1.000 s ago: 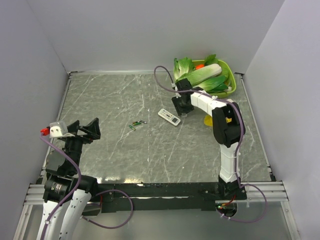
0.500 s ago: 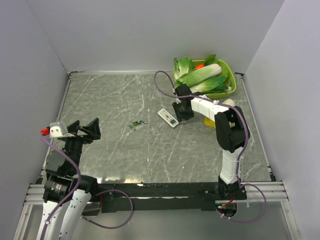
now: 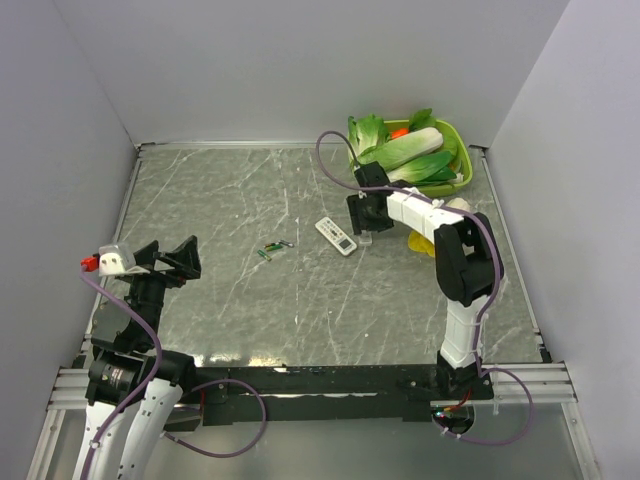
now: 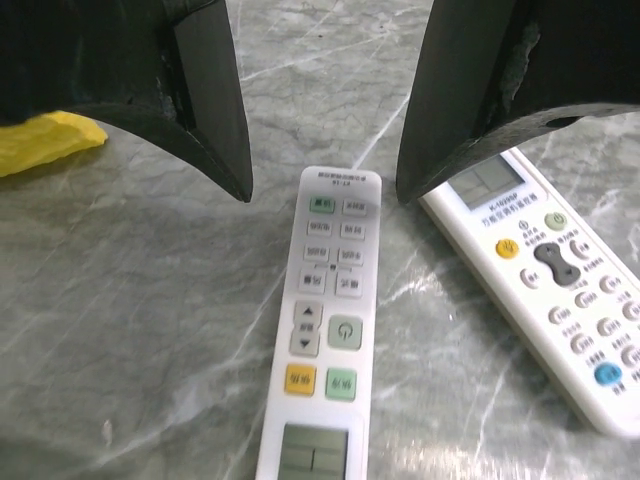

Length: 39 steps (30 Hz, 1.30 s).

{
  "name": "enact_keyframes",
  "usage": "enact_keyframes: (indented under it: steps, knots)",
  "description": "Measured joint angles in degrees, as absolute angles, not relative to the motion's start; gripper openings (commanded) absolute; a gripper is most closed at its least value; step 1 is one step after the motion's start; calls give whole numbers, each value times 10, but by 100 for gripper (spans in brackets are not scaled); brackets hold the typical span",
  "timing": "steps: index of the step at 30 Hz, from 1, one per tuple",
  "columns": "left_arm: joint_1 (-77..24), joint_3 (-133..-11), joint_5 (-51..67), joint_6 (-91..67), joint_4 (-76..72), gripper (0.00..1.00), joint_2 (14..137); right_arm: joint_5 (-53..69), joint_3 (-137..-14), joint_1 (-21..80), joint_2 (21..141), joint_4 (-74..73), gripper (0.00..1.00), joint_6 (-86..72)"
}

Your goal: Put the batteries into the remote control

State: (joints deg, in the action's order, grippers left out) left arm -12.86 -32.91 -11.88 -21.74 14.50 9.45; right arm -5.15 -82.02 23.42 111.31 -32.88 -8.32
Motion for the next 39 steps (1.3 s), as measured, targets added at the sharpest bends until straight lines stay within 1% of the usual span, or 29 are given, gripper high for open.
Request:
enact_keyframes:
  steps: [8, 12, 15, 16, 17, 18, 21, 26, 30, 35, 39]
  knots:
    - [-130, -329, -119, -217, 145, 97, 95, -38, -830, 232, 1141, -319, 61, -91]
    - [-130, -329, -119, -217, 145, 97, 95, -34, -832, 232, 1153, -320, 53, -92]
    - [-130, -329, -119, -217, 145, 97, 95, -33, -832, 232, 1153, -320, 42, -92]
    - [-130, -329, -119, -217, 145, 97, 95, -34, -832, 232, 1153, -320, 33, -92]
    - [-130, -329, -119, -217, 145, 97, 95, -33, -832, 232, 1153, -320, 29, -91]
    - [-130, -329, -118, -217, 145, 97, 95, -32, -832, 232, 1153, -319, 22, -92]
    - [-130, -329, -118, -217, 145, 97, 95, -25, -831, 232, 1152, -315, 12, -93]
    - [-131, -329, -114, -217, 145, 97, 95, -12, -786, 232, 1119, -297, 7, -94]
    - [-131, -329, -102, -217, 144, 97, 96, 11, -729, 232, 1054, -290, 6, -96]
    - [-131, -329, -63, -223, 132, 97, 110, 57, -661, 237, 925, -248, 3, -105]
    - [-131, -333, -1, -256, 106, 97, 143, 112, -604, 249, 822, -197, 3, -122]
